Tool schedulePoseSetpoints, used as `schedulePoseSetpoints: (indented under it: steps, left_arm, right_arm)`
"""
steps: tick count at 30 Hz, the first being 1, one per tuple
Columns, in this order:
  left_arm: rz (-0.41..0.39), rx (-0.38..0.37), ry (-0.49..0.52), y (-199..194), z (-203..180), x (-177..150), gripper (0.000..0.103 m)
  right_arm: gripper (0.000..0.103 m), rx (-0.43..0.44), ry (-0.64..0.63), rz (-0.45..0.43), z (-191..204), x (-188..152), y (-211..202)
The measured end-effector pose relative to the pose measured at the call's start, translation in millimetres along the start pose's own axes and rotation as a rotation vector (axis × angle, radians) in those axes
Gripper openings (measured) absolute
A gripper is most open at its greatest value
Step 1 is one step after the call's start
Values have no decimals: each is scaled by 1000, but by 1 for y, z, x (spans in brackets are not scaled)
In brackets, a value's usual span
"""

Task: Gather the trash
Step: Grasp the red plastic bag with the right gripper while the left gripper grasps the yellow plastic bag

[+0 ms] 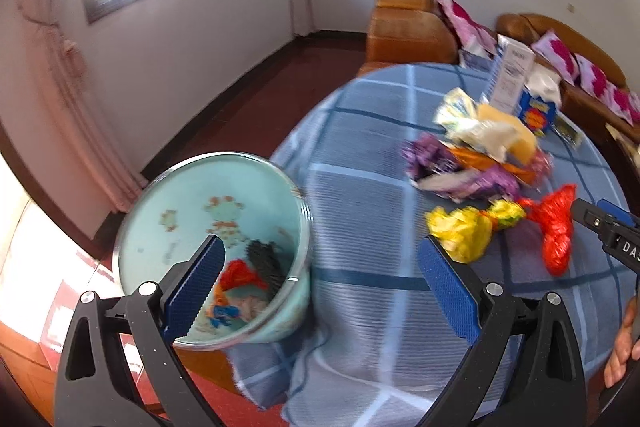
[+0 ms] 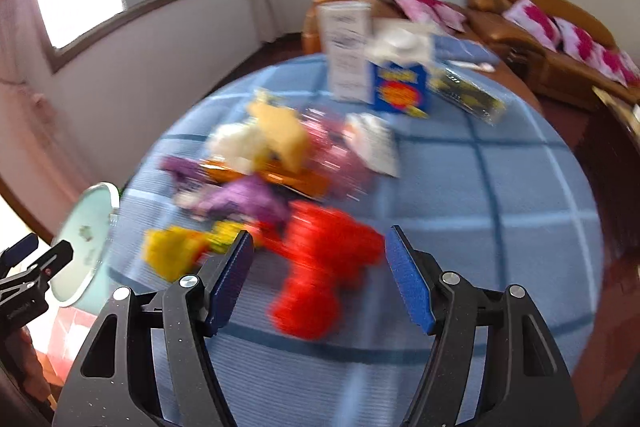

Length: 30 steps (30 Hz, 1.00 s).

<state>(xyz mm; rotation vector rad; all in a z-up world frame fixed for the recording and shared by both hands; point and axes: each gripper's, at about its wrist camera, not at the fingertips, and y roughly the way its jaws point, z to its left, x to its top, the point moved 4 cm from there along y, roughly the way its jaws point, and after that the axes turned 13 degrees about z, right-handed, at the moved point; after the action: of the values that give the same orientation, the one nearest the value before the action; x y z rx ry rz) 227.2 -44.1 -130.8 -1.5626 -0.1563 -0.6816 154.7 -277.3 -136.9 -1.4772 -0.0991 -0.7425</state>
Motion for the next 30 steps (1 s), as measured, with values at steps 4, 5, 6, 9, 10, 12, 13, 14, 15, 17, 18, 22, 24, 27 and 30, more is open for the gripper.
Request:
schedulePoseSetpoints:
  steps: [4, 5, 6, 9, 10, 12, 13, 14, 15, 17, 18, 22, 24, 27, 30]
  left_arm:
    - [9, -13, 58, 8, -25, -4, 95]
    - [10, -23, 70, 9, -32, -4, 95]
    - [9, -28, 79, 10, -36, -4, 94]
    - [6, -36, 123, 12, -53, -3, 94]
    - [3, -37, 132, 12, -56, -2, 94]
    - [0, -44, 146, 14, -63, 1, 94]
    - [-2, -48, 151, 14, -66, 3, 94]
    - [-5, -53, 156, 16, -69, 6, 94]
    - [-7, -57, 158, 18, -72, 8, 94]
    - [-4, -67, 169, 24, -78, 13, 92]
    - [2, -69, 177, 27, -83, 14, 91]
    - [18, -70, 209, 39, -99, 16, 88]
    - [41, -76, 218, 49, -107, 17, 82]
    - [83, -81, 218, 61, -113, 18, 75]
    - [102, -96, 215, 68, -117, 17, 71]
  right_arm:
    - [68, -19, 43, 27, -21, -10, 7]
    - [68, -22, 43, 29, -21, -10, 8]
    - [68, -18, 38, 31, -20, -10, 10]
    - [68, 9, 16, 32, -11, -10, 12]
    - [68, 18, 8, 35, -9, -10, 13]
    - [68, 36, -11, 48, -2, -10, 17]
    - [67, 39, -23, 58, 2, -11, 21]
    - [65, 35, -27, 66, 3, -11, 25]
    - [62, 37, -29, 75, 4, -11, 28]
    - [53, 59, -29, 109, 4, -13, 36]
    - [52, 63, -27, 117, 4, -14, 38]
    - [34, 102, -31, 139, 2, -15, 44]
    - [26, 112, -41, 138, 2, -16, 44]
    - [22, 102, -27, 104, -2, -14, 35]
    - [22, 86, 2, 59, -12, -9, 22]
